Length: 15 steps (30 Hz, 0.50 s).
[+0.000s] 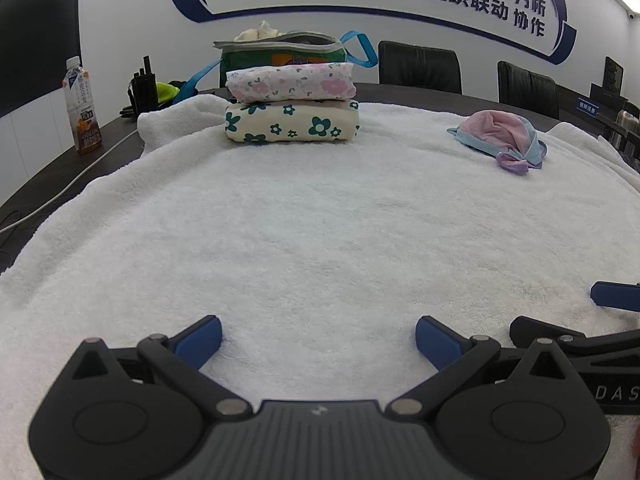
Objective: Fold clothes
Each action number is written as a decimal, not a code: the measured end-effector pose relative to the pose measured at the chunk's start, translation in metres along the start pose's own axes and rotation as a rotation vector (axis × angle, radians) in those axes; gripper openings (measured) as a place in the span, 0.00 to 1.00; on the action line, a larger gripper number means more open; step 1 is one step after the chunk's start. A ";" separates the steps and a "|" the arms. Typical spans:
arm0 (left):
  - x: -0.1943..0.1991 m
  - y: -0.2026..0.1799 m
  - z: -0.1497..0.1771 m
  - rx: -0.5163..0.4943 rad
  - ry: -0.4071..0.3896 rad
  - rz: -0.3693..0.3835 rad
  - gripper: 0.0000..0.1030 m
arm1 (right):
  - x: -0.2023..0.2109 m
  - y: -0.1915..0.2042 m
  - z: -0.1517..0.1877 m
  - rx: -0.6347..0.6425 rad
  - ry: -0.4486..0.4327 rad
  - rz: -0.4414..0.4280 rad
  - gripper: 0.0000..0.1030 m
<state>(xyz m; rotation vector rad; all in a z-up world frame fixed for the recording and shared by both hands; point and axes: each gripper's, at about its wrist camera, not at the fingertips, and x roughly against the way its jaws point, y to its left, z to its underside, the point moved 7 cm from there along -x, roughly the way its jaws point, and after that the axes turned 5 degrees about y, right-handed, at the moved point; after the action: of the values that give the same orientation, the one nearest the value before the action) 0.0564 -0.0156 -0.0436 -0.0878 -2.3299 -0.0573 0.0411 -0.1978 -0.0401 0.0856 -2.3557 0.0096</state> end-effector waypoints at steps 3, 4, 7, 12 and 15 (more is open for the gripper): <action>0.000 -0.001 -0.002 0.004 0.021 -0.012 1.00 | 0.000 0.000 0.000 -0.002 -0.001 -0.001 0.99; 0.000 -0.001 -0.002 0.004 0.016 -0.010 1.00 | 0.000 0.000 0.000 -0.002 -0.001 -0.002 0.99; 0.000 0.000 0.000 0.002 0.001 -0.004 1.00 | 0.000 0.000 0.001 0.000 0.000 0.001 0.99; 0.001 0.000 0.002 -0.001 -0.013 0.002 1.00 | 0.000 0.000 0.000 -0.001 0.000 0.001 0.99; 0.001 0.000 0.001 -0.001 -0.013 0.001 1.00 | 0.000 0.000 0.000 0.000 0.000 0.001 0.99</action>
<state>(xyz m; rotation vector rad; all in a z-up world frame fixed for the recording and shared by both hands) 0.0549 -0.0157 -0.0441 -0.0904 -2.3426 -0.0580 0.0412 -0.1978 -0.0403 0.0843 -2.3561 0.0099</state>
